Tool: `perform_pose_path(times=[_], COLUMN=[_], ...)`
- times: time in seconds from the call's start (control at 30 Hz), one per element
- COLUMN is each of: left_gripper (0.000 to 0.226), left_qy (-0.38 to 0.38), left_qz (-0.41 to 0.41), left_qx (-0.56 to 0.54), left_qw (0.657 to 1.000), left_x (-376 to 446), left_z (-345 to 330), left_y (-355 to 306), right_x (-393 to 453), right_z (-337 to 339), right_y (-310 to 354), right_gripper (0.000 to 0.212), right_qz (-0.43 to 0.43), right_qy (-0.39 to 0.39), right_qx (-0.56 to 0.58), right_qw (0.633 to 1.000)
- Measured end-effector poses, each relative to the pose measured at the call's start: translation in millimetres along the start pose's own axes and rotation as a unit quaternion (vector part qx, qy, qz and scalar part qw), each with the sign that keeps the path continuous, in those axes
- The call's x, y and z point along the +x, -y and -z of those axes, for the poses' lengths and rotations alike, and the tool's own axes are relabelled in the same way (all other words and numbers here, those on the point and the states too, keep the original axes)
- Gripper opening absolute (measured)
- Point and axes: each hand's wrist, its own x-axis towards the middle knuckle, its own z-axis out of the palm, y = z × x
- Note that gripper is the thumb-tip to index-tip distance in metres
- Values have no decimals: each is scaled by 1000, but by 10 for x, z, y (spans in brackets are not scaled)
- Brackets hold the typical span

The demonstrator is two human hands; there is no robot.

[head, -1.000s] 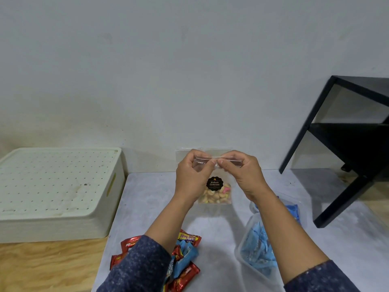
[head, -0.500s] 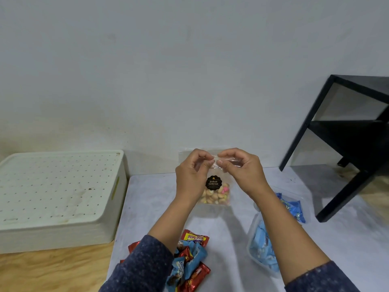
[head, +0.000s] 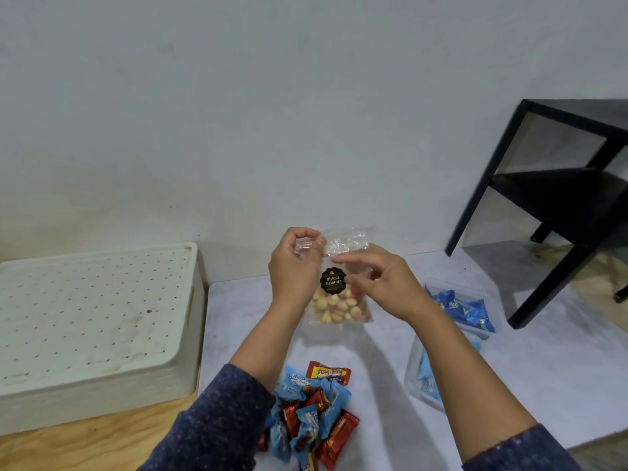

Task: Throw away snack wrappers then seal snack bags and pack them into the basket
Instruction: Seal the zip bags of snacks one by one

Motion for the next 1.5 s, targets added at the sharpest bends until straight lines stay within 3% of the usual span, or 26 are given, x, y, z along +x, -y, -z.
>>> perform_pose_path(times=[0.17,0.33,0.63,0.77,1.03,1.2,1.5], left_gripper=[45,51,52,56,62,58,60], left_qy=[143,238,189,157,119,97,129], left_qz=[-24,-52,4,76,91,57,105], left_qx=[-33,78,179,200,264,305,330], left_qw=[989,967,966,964,953,946,929], left_x=[-73,-83,232,409,629,673,688], left_z=[-59,-239,-906,-1199,-1549,-1604,-1587], left_y=[154,502,1001,1301,1841,2007,1965], right_x=[-13,60,496,793,1148,1203,1247], right_z=[23,178,314,343,262,190,239], right_y=[-186,-524,-1377,-1753,-2407,-2592,-2600], right_gripper=[40,38,30,31,29,27,41], right_qz=[-76,-128,-188,-216,-219,-210,-201], right_qy=[-55,-57,-4,28,93,96,103], right_qx=[54,52,15,-4,-54,-47,-63], right_qw=[994,989,982,976,970,972,972])
